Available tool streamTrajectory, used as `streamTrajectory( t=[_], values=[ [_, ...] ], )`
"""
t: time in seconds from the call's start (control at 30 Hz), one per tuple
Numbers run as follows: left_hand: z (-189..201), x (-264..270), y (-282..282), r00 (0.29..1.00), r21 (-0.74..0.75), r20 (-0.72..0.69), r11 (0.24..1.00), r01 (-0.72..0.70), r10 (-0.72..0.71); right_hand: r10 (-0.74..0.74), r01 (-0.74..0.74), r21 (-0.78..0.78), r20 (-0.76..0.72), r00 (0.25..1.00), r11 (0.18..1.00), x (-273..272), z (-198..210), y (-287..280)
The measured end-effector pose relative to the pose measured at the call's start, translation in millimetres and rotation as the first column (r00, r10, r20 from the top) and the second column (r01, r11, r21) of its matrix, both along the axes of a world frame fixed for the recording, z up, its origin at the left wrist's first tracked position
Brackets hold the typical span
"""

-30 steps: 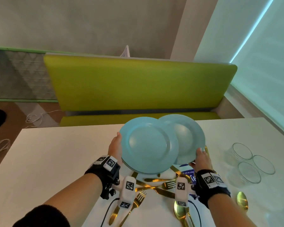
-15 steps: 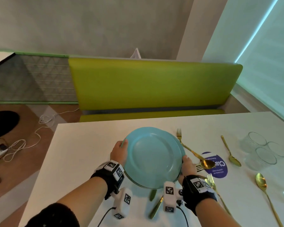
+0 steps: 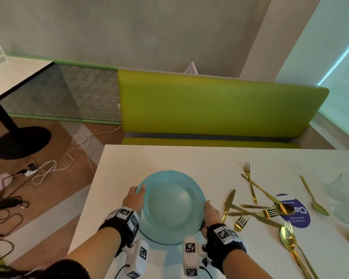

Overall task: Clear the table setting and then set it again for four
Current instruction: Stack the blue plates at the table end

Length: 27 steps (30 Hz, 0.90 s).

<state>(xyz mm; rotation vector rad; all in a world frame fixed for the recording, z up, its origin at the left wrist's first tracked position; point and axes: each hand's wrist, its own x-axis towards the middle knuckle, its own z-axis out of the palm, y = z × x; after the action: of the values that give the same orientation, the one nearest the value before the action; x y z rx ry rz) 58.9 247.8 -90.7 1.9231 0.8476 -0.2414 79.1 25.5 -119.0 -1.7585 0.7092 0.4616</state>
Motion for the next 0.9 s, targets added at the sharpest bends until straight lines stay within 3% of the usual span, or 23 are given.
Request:
streamTrajectory(
  t=[0.07, 0.17, 0.43, 0.7, 0.9],
  values=[
    [-3.3, -3.9, 10.4, 0.999, 0.010, -0.027, 1.000, 0.020, -0.020, 0.069, -0.069, -0.023, -0.020, 0.997, 0.997, 1.3, -10.9, 9.9],
    [-12.0, -5.6, 25.6, 0.997, 0.012, -0.060, 0.999, 0.045, -0.044, 0.140, -0.141, -0.031, -0.030, 0.990, 0.989, -6.7, 15.7, 30.1],
    [-22.5, -0.2, 48.2, 0.992, -0.013, -0.122, 0.999, 0.033, -0.034, 0.147, -0.147, -0.023, 0.014, 0.989, 0.989, 0.9, 13.5, 48.5],
    [-10.6, 19.1, 63.7, 0.986, -0.092, -0.097, 0.985, -0.145, 0.136, 0.180, -0.179, -0.016, 0.078, 0.981, 0.984, 13.6, 28.5, 60.7],
    [0.5, 34.8, 80.6, 0.952, -0.271, -0.051, 0.913, -0.305, 0.303, 0.013, -0.028, 0.296, 0.052, 0.999, 0.955, 33.3, 20.1, 88.0]
  ],
)
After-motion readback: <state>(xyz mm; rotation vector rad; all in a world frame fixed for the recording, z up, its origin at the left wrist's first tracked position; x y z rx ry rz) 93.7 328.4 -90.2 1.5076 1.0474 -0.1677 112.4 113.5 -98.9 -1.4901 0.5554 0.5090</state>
